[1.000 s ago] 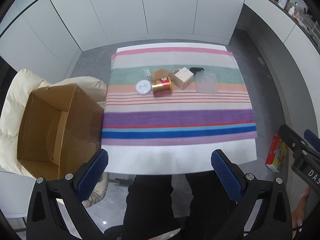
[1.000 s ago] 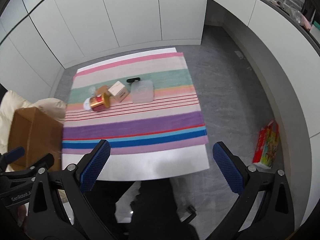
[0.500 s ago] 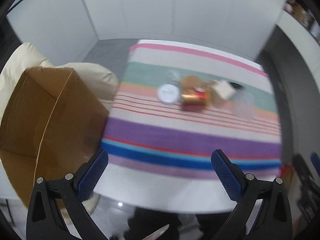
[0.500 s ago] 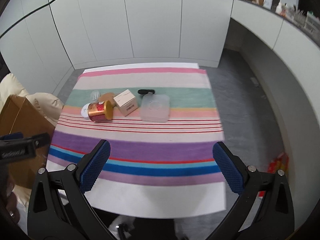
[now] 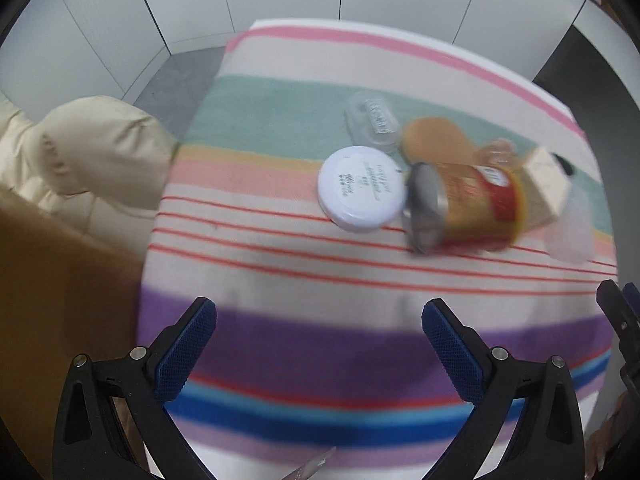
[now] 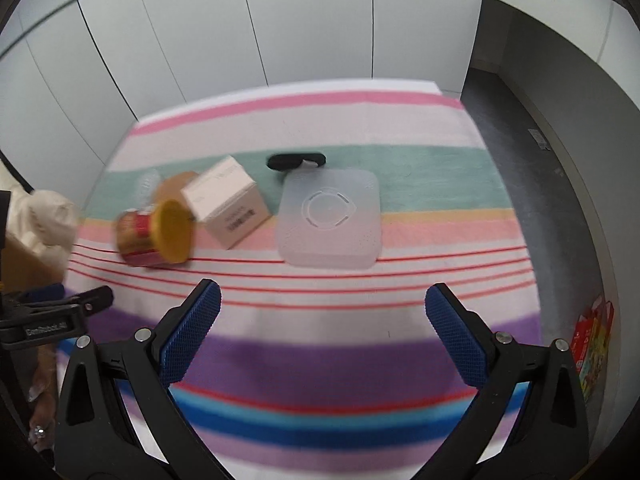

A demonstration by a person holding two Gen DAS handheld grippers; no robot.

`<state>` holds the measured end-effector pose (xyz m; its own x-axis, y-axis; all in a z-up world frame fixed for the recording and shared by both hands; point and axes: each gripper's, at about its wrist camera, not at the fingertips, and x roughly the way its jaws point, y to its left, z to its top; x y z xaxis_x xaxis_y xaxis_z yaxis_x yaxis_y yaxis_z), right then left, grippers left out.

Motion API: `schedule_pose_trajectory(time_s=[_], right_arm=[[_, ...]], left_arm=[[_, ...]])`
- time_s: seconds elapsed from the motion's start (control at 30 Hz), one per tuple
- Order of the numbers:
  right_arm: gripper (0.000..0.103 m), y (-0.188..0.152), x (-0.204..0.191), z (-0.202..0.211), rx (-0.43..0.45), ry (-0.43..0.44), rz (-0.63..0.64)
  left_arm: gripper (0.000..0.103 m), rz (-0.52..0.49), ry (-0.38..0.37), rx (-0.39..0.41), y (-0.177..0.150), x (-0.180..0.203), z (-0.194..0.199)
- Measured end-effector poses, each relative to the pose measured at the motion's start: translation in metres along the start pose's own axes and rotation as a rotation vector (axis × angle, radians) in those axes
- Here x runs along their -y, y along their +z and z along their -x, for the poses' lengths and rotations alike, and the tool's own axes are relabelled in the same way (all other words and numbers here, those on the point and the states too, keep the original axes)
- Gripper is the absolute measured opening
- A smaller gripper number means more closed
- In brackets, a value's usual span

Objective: Organize objects
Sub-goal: 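Grasp the white round compact with the left tool while the right grasps the clear container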

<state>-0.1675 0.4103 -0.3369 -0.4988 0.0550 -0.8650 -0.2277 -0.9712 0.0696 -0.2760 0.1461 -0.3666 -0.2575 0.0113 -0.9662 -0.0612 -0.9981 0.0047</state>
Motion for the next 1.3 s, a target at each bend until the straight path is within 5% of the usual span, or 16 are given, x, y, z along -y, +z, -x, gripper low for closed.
schedule_pose_trajectory(time_s=[0.2,0.53,0.63,0.9,1.3], right_arm=[[0.103,0.009,-0.001,-0.046,-0.031,0.002,-0.009],[0.097,0.023,-0.007,-0.078,-0.026,0.006,-0.003],[0.084,0.025,-0.011,-0.082,-0.017,-0.027,0.021],[0.084,0.024,-0.011,-0.073,-0.014,-0.008,0.042],[0.084,0.025,-0.009,-0.071,-0.030,-0.024,0.031]], left_arm=[[0.103,0.033,-0.075,0.000,0.024,-0.008,-0.031],[0.102,0.005,-0.001,0.062,0.060,0.010,-0.049],[0.091,-0.021,-0.010,0.089,0.063,0.016,-0.047],[0.060,-0.073,-0.031,0.091,0.066,0.025,-0.042],[0.059,0.025,-0.014,0.108,0.054,0.016,-0.033]])
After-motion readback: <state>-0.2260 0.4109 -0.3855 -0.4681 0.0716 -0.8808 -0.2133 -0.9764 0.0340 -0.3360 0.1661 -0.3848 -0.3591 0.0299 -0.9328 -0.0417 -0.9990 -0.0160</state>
